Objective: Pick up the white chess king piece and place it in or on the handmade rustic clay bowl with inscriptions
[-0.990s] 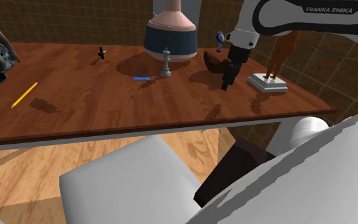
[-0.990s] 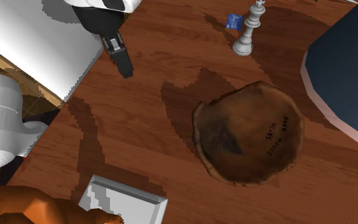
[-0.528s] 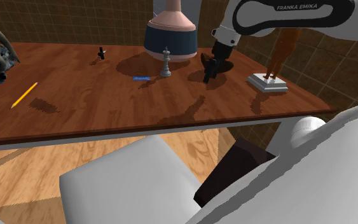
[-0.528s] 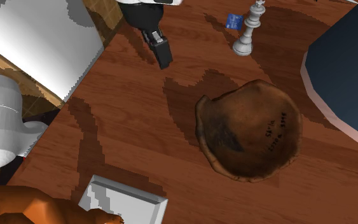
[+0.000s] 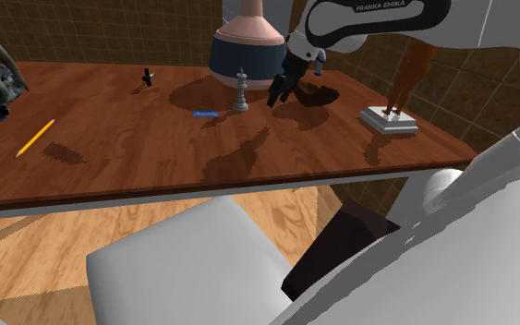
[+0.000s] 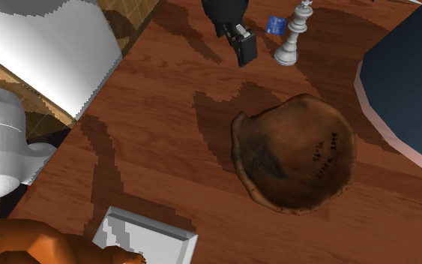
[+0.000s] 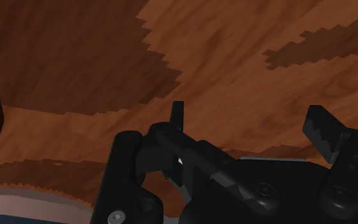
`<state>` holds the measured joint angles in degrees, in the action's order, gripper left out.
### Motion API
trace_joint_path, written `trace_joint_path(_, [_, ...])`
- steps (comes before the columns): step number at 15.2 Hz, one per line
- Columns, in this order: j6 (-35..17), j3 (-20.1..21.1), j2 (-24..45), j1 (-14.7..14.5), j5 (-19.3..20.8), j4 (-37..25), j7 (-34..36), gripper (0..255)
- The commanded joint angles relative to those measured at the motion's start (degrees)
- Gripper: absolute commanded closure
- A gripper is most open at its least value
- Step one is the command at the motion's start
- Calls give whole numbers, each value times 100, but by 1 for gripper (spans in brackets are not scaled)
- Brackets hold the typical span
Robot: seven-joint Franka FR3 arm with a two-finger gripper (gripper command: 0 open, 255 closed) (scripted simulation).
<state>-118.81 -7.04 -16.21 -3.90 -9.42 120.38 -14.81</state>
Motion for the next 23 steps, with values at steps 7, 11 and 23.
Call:
trace_joint_path(7, [-601,-141,1366,-74,-548,-1455,-380,0])
trace_joint_path(11, [-746,-152,1776,-70,-724,-1898,-482,0])
trace_joint_path(23, [-1123,-109,2062,-106,-819,-1807,-540,0])
